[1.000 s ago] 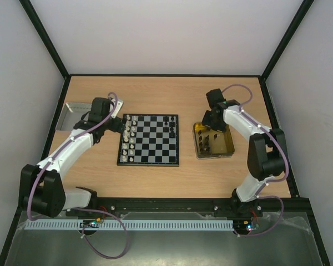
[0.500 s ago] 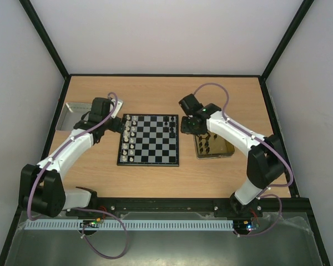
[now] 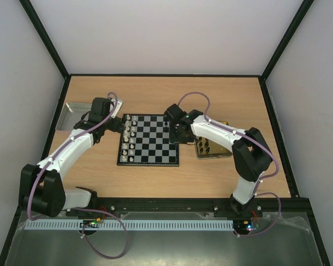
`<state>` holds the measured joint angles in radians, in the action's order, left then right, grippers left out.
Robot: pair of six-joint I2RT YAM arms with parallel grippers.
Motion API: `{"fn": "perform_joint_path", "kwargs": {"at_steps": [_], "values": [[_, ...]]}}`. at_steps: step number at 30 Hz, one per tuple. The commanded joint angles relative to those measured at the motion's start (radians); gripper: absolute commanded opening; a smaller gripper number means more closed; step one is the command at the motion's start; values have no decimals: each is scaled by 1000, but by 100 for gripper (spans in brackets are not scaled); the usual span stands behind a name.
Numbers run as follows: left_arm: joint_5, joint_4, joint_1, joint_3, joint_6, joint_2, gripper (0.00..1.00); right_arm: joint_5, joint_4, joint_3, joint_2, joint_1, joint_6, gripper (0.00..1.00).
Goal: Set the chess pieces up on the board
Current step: Place the chess piece on the chessboard.
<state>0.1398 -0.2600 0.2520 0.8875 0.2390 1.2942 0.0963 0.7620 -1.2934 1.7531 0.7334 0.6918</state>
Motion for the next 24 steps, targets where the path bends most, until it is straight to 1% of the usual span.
{"fn": "perform_joint_path", "kwargs": {"at_steps": [1,12,24], "values": [[12,-8,-2,19,-3,-4,99,-2,-20,-42,40,2,4,2],[15,-7,-2,15,-1,-6,99,5,-18,-114,123,3,-14,2],[15,-2,-2,9,-1,-11,99,10,-14,-146,160,2,-18,2]]}}
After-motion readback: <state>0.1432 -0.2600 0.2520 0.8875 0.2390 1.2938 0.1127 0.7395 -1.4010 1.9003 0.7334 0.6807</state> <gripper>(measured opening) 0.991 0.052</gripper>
